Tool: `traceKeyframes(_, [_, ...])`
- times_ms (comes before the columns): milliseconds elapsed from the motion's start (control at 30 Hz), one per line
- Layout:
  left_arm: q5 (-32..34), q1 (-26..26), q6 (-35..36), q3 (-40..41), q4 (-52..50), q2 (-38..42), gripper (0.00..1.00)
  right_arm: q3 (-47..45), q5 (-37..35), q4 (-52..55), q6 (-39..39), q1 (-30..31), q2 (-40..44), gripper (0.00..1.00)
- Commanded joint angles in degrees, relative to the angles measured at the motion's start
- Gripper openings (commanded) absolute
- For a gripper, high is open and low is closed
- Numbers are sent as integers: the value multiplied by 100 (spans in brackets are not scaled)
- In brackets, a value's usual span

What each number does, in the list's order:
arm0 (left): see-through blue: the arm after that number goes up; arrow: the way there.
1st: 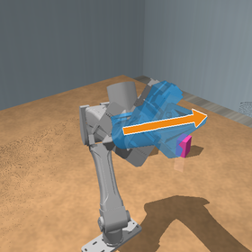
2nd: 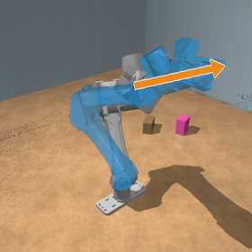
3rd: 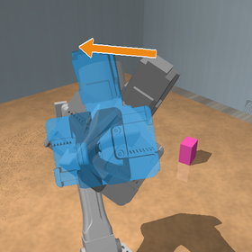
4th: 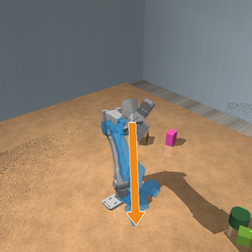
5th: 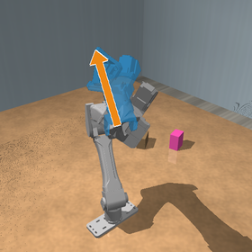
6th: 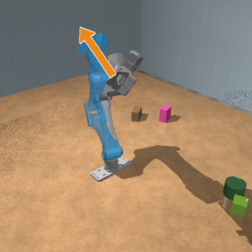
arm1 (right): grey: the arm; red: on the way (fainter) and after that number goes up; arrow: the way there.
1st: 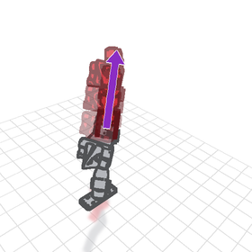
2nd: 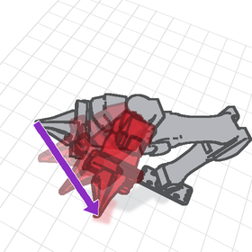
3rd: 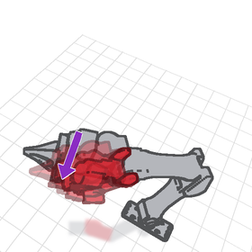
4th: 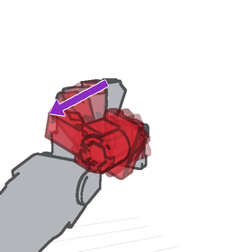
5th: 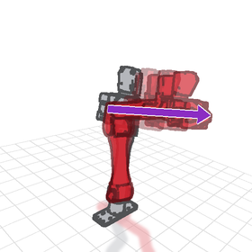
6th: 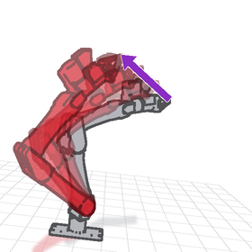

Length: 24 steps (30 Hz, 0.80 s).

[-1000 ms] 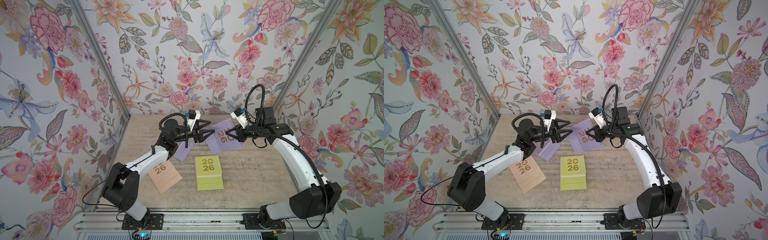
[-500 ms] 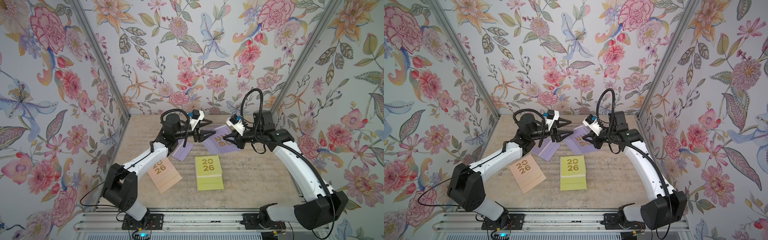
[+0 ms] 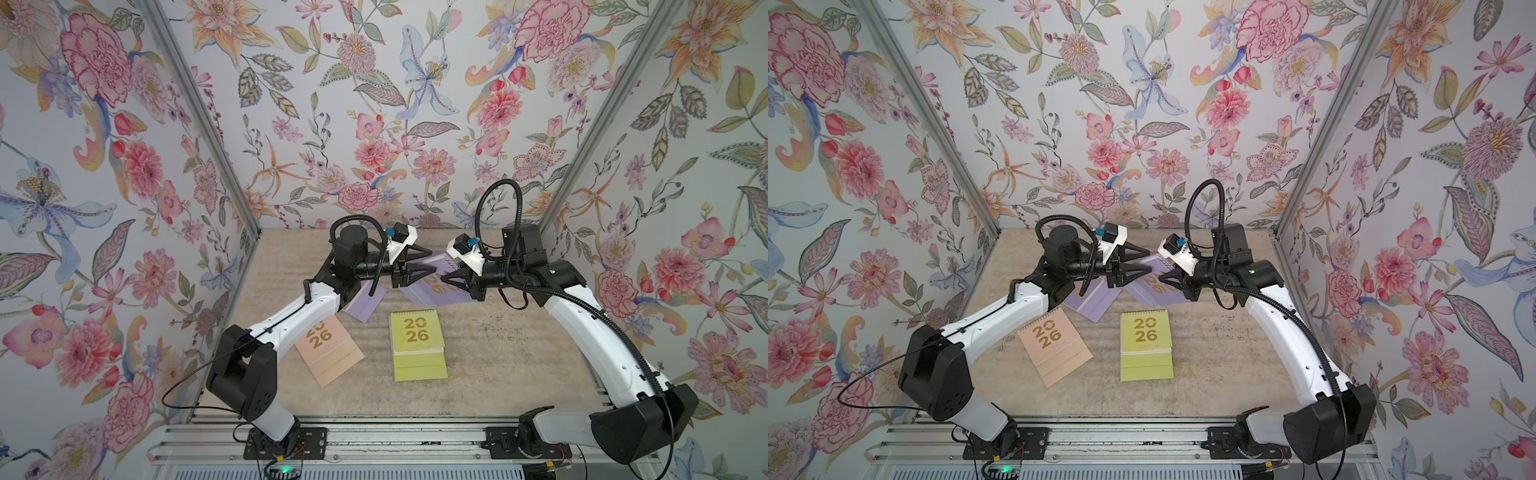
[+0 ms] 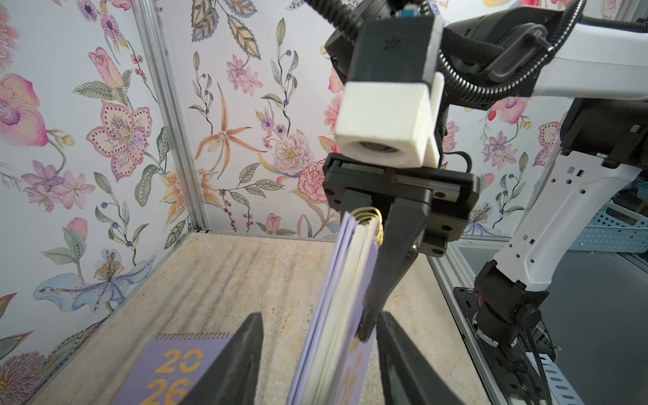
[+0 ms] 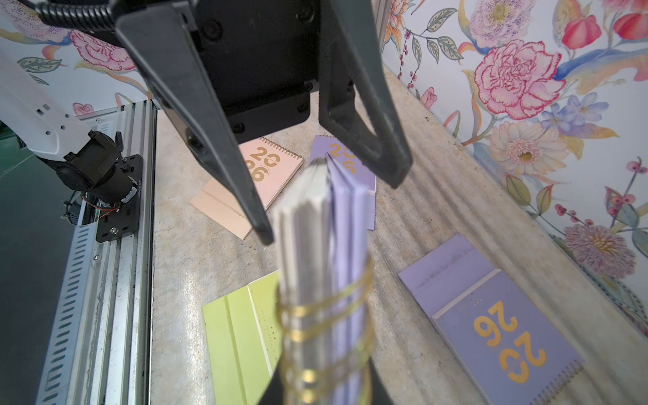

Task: Stack the calendars
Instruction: Place the calendar at the calendar.

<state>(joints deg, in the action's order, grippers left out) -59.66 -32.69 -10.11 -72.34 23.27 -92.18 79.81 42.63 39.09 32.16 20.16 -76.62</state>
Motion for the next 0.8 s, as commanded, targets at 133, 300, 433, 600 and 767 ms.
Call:
traceKeyframes(133, [-11,-106,109,-98,93,-42,12,180,307,-255,229,61,-55,0])
traceKeyframes(300, [116,-102,56,-46,126,16,0,142,248,-261,233,58,-33,20])
traceKeyframes(433, [334,-98,-14,-40,69,33,0,28,168,-361,84,19,21,52])
traceKeyframes(600, [768,37,-1095,182,884,14,0,-612,61,-1322,-860,-252,324,72])
traceKeyframes(767, [1830,184,-2631,491,1426,77,0,-1949,-348,-3662,-2937,-795,1056,99])
